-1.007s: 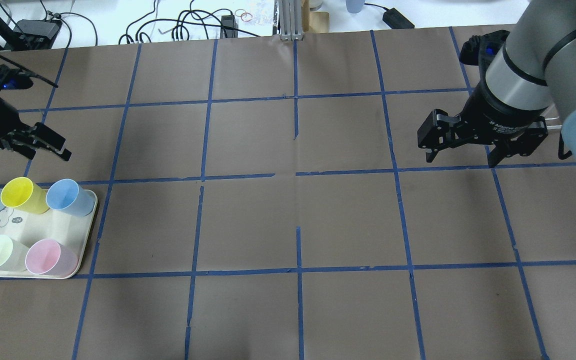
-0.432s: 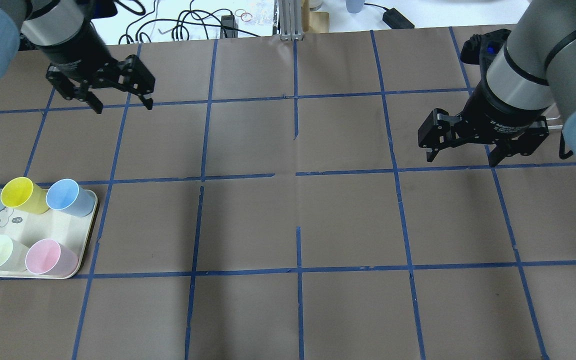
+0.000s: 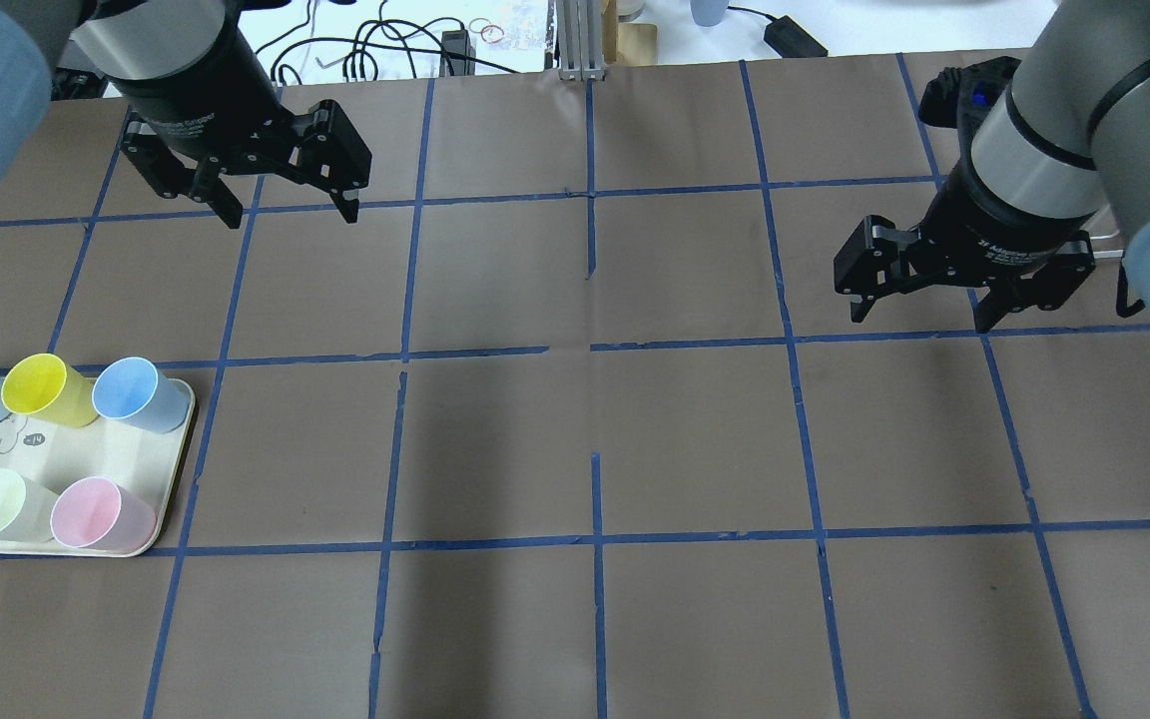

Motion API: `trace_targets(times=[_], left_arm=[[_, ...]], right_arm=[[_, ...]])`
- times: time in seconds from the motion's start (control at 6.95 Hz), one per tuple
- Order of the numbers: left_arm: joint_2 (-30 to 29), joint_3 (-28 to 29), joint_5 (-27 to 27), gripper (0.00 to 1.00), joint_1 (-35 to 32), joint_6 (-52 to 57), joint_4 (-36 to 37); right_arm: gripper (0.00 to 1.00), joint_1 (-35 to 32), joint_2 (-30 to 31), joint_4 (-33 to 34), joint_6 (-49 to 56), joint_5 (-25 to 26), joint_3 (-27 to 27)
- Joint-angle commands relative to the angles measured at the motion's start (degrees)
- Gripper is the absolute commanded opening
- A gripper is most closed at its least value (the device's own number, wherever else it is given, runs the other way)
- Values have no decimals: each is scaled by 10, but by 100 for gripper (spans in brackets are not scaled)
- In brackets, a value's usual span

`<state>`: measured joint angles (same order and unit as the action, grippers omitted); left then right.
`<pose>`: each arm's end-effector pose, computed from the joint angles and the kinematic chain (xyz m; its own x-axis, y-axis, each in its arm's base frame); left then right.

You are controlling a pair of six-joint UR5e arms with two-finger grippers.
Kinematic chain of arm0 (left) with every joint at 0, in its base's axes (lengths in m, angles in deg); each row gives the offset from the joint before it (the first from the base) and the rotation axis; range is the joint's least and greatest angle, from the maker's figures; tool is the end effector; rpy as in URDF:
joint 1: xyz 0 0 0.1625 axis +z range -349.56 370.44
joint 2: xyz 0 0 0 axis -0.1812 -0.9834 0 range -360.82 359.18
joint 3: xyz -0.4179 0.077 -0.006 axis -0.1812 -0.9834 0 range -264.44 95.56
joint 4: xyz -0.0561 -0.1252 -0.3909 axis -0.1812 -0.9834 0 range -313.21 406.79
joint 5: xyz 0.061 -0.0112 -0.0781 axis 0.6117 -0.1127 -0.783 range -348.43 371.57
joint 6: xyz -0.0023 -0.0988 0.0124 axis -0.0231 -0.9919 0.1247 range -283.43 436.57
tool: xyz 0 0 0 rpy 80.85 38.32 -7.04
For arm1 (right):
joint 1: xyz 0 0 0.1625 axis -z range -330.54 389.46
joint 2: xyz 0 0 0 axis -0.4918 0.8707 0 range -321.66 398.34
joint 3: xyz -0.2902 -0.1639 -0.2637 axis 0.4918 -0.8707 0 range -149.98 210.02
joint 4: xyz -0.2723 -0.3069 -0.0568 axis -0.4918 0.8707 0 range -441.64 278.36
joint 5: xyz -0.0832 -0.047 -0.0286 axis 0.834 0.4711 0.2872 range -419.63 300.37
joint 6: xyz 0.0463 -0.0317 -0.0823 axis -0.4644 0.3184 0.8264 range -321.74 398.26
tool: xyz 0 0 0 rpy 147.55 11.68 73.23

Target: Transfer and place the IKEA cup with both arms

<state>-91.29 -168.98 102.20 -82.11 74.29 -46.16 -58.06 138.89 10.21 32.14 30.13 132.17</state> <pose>-0.1542 -0.4912 0.5255 -0.9999 0.0043 -0.0097 0.0047 0.9993 -0.0359 0.1157 -0.4198 0.4702 -0.9887 0.1495 -0.0046 0.1495 0.9887 -0.0037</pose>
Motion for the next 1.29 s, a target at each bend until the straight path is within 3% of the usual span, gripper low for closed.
trace_targets(times=[0.0,1.15], left_arm=[[7,-5,9,100,37,0,6],[8,-31,1,100,49,3,0]], right_arm=[[100,0,0,0,1,-1,0],[100,1,-1,0,1,1,0]])
